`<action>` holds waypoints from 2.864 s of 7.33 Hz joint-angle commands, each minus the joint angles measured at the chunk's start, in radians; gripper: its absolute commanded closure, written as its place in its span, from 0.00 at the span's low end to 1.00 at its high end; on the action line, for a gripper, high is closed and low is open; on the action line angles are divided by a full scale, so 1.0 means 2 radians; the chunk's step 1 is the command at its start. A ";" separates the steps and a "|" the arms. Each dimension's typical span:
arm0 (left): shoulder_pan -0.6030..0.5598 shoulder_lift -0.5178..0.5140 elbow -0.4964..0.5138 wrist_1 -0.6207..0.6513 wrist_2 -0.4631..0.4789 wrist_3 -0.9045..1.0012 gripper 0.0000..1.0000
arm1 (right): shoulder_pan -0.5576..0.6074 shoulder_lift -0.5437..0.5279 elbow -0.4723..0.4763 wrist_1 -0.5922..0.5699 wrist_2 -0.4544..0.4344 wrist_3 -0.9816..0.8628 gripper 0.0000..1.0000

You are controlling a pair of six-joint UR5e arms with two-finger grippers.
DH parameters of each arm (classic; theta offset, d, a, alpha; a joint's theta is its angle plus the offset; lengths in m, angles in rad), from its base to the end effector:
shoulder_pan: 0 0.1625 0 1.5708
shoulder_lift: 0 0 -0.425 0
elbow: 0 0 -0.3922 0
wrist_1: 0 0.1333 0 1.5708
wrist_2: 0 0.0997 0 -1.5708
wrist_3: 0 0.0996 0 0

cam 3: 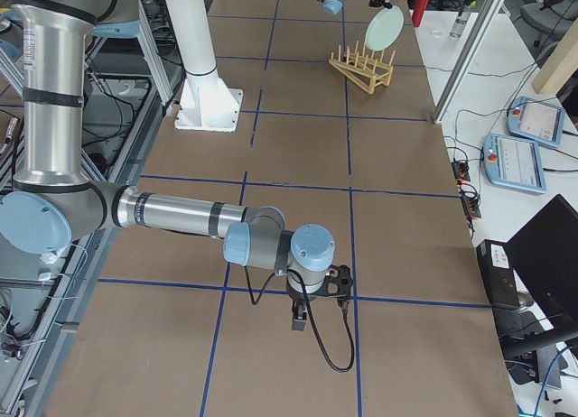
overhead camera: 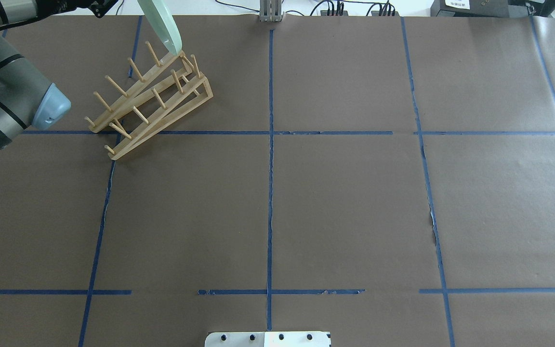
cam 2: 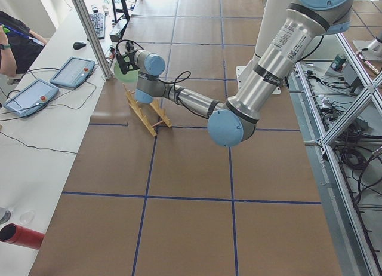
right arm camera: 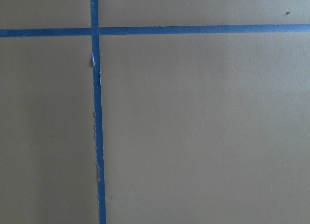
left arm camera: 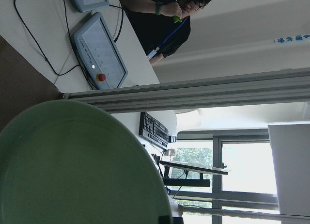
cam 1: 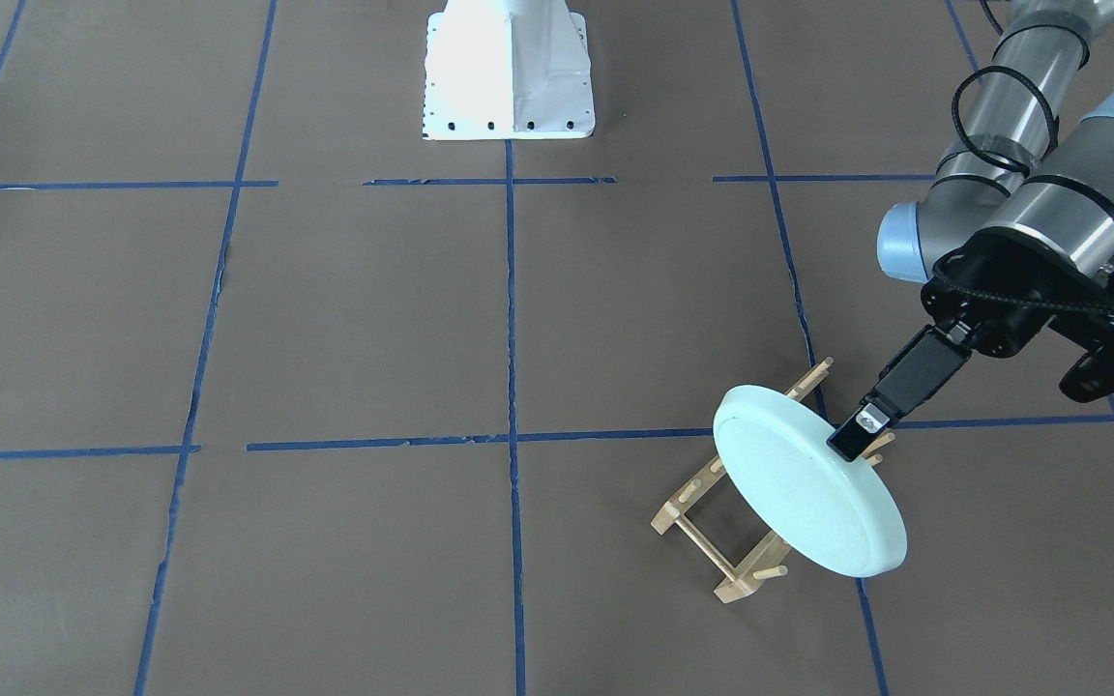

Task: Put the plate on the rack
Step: 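Lower the upright plate into the wooden rack's slots with the left gripper, then open the left gripper and withdraw it away from the rack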

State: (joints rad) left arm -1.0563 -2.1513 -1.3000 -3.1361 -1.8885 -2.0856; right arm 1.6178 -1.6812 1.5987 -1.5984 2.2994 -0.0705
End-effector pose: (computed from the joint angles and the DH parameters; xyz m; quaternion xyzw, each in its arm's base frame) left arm 0.2393 -0.6310 0.2749 0.1227 0.7920 -0.3231 0.5033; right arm 0.0873 -0.4313 0.7020 -0.0304 -0.3582 0.0086 0.9331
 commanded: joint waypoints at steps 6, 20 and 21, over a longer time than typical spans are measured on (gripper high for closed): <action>0.033 0.002 0.026 -0.001 0.035 0.006 1.00 | 0.000 0.000 0.001 0.000 0.000 0.000 0.00; 0.046 0.052 -0.005 0.062 -0.051 0.113 0.00 | 0.000 0.000 0.000 0.000 0.000 0.000 0.00; 0.036 0.087 -0.041 0.116 -0.114 0.197 0.00 | 0.000 0.000 0.000 0.000 0.000 0.000 0.00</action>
State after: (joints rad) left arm -0.9661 -2.0548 -1.3025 -3.0188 -1.9691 -1.8606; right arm 1.6183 -1.6812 1.5991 -1.5984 2.2994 -0.0705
